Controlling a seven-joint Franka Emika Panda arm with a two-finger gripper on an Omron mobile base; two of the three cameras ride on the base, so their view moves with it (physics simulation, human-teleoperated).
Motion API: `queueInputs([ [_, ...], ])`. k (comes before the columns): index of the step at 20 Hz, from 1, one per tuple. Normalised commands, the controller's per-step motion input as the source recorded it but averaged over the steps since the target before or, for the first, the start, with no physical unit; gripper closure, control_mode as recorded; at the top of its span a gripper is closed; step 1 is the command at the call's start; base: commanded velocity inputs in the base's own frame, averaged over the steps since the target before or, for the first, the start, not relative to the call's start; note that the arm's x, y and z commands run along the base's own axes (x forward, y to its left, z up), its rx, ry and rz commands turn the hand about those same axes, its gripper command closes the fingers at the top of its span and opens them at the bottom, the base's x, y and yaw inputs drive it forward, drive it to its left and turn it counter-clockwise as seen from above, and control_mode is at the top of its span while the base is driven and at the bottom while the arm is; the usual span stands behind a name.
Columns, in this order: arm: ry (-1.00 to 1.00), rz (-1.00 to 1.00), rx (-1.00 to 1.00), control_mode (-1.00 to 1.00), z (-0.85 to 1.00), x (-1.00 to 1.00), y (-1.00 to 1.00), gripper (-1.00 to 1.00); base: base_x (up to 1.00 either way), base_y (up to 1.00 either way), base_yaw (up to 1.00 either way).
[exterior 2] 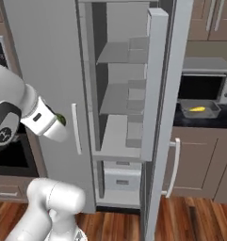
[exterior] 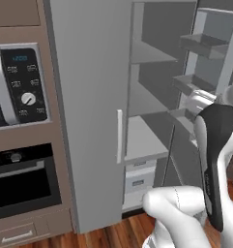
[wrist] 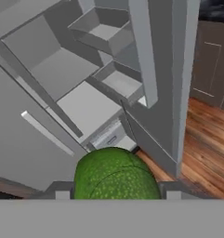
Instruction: Take the corn and avocado out of the freezer and place them in the tupperware container on the counter. Then put the tupperware containing the vegetables back in the freezer.
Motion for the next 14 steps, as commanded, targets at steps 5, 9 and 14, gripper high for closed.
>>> queueInputs([
  [5,0.00,0.00,0.00,1.00,0.00,0.00,0.00,1.00,-0.58,-0.80,0.00],
  [9,0.00,0.00,0.00,1.00,0.00,0.00,0.00,1.00,-0.05,-1.00,0.05],
  [14,0.00,0.00,0.00,1.00,0.00,0.00,0.00,1.00,-0.01,-1.00,0.06],
])
